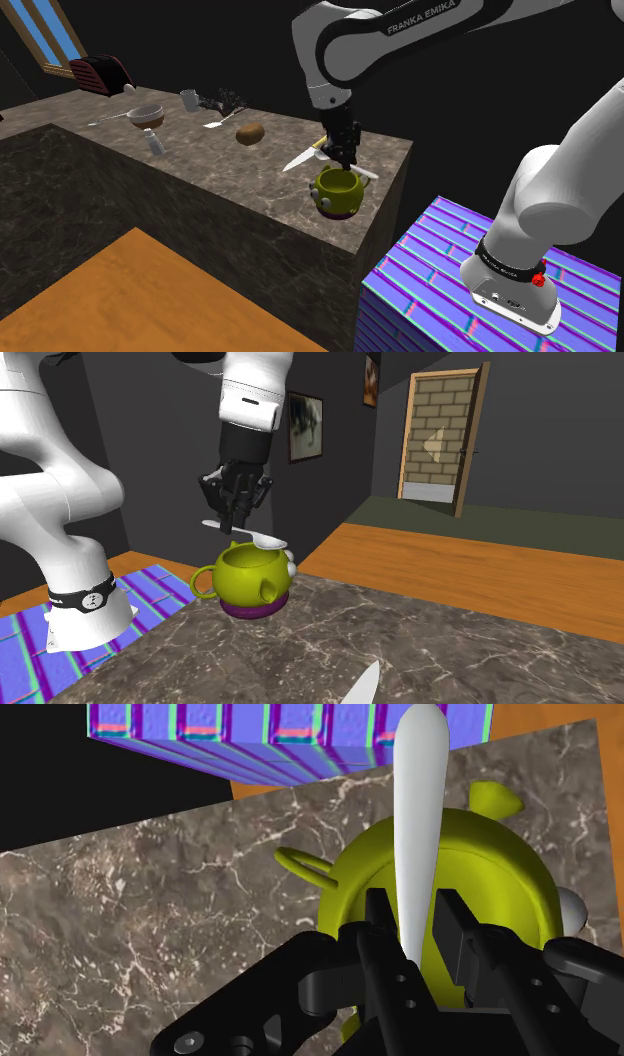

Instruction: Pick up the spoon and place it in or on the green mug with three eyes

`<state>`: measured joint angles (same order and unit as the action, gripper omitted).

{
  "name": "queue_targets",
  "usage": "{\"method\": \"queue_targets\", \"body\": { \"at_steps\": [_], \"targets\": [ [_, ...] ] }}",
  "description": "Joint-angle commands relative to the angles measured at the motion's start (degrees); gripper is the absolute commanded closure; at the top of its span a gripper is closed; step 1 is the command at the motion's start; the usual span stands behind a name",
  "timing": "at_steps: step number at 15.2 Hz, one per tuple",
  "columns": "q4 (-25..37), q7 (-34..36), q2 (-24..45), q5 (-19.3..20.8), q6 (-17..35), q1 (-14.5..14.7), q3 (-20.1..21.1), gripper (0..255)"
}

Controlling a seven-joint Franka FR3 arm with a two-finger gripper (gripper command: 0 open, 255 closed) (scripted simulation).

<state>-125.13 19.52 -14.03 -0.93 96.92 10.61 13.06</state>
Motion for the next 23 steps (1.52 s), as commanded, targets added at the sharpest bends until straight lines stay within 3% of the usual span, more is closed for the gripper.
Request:
{"method": "queue_targets", "body": {
  "at_steps": [1, 6, 14, 15, 20, 23],
  "targets": [
    [-1.0, 0.2, 0.4, 0.0, 1.5, 0.0, 0.1, 255],
    [-3.8, 0.4, 1.4, 0.1, 5.2, 0.1, 0.3, 255],
    [-3.7, 0.4, 1.4, 0.1, 5.2, 0.1, 0.3, 255],
    [-3.7, 0.4, 1.4, 0.1, 5.2, 0.1, 0.3, 0],
    [-3.7, 0.4, 1.4, 0.1, 5.2, 0.1, 0.3, 0],
    [2.3, 0.5, 1.8, 0.2, -0.5, 0.0, 0.3, 0]
  ]
}}
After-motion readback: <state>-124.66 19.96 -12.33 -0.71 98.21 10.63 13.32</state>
